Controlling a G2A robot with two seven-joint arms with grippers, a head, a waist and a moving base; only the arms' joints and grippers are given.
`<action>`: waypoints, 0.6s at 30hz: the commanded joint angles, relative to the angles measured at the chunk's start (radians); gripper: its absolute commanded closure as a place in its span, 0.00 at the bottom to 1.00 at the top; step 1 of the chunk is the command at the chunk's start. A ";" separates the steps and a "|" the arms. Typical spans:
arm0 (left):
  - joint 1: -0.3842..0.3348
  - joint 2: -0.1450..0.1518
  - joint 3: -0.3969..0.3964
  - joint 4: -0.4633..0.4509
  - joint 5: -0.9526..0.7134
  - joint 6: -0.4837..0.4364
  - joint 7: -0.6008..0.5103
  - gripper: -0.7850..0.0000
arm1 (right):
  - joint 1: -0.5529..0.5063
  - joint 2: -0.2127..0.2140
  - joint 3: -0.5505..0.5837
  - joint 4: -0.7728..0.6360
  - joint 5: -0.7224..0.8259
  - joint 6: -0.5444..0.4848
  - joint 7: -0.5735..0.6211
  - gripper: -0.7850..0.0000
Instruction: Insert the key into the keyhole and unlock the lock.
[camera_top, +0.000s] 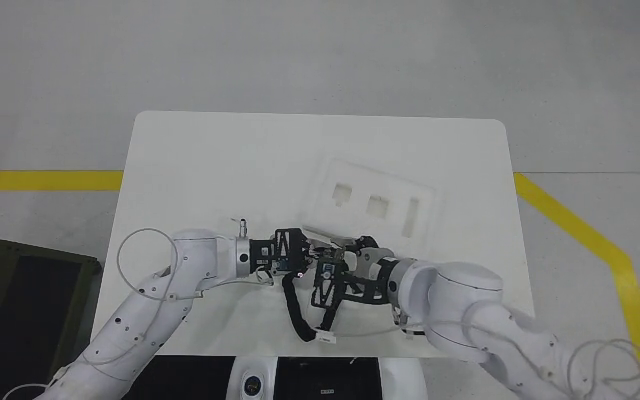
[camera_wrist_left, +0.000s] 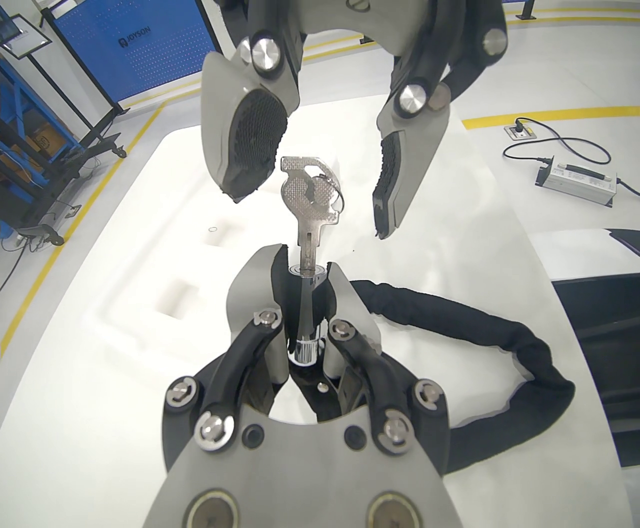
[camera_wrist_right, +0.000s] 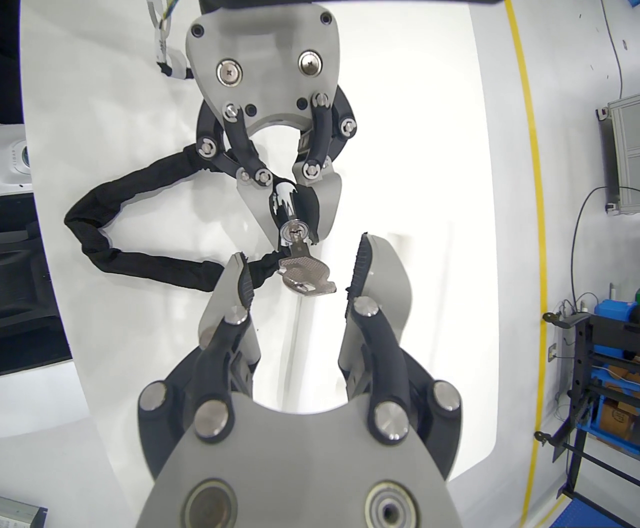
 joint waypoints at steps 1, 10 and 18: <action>-0.001 0.000 -0.001 -0.001 -0.004 -0.008 -0.002 1.00 | -0.001 -0.002 -0.007 -0.003 -0.027 0.005 0.001 0.53; 0.002 0.001 -0.004 0.001 -0.027 -0.025 -0.012 1.00 | -0.010 -0.011 -0.041 -0.016 -0.126 0.007 0.002 0.57; 0.004 0.001 -0.007 0.003 -0.041 -0.032 -0.017 1.00 | -0.023 -0.019 -0.055 -0.022 -0.160 -0.003 0.001 1.00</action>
